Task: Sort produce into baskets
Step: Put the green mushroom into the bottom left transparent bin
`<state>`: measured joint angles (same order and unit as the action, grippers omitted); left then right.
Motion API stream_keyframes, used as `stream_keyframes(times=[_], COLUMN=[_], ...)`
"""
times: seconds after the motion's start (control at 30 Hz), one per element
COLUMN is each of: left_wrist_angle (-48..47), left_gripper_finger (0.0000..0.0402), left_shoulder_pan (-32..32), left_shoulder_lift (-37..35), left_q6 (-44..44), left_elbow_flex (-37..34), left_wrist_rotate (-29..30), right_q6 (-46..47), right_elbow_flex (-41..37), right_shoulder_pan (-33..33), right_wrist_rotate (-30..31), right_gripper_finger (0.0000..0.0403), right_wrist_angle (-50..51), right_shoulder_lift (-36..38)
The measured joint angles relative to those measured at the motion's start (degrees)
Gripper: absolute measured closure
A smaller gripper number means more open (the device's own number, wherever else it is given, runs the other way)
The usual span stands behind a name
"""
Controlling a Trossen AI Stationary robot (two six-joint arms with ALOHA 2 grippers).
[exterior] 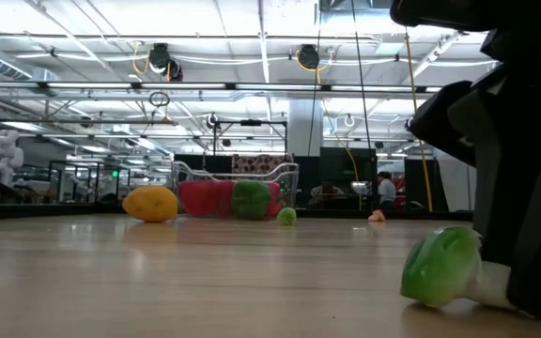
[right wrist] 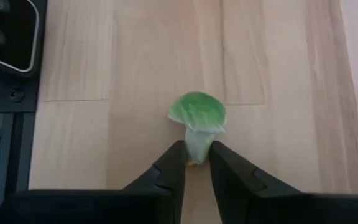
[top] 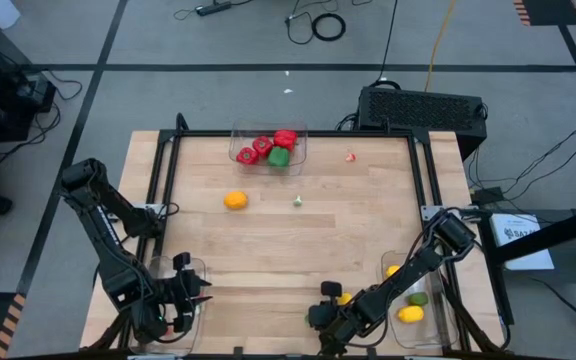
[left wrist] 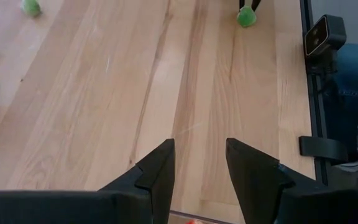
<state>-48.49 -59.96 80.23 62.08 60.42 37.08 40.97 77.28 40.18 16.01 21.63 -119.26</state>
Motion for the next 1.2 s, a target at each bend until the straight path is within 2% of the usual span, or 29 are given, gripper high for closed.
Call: stream_keyframes(times=[0.4,0.57,0.7,0.93,1.07,1.2], left_wrist_angle=[0.2,4.8,13.3,30.8,38.1,43.6], left_gripper_finger=[0.0252,0.0252,0.0252,0.0245,0.0216,0.0171], left_shoulder_pan=[0.0,0.1,1.0,3.0,3.3,3.3], left_shoulder_lift=[0.0,0.0,0.0,0.0,0.0,-0.4], left_q6=[0.1,-2.9,-12.1,-35.9,-49.2,-55.6], left_elbow_flex=[0.0,0.0,0.0,0.0,0.0,0.0], left_wrist_rotate=[1.2,7.2,13.0,19.0,20.8,22.8], right_q6=[-1.3,-4.5,-10.4,-23.0,-32.0,-39.2], right_elbow_flex=[0.8,5.5,11.8,23.9,30.5,36.2], right_shoulder_pan=[-0.1,-0.9,-2.7,-7.4,-9.6,-11.8], right_wrist_rotate=[-0.1,-1.4,-1.0,-0.8,-0.8,0.8], right_gripper_finger=[0.036,0.036,0.036,0.036,0.036,0.036], right_wrist_angle=[0.6,4.3,9.1,14.5,14.7,15.1], right_shoulder_lift=[-0.1,0.0,0.0,0.0,0.0,0.1])
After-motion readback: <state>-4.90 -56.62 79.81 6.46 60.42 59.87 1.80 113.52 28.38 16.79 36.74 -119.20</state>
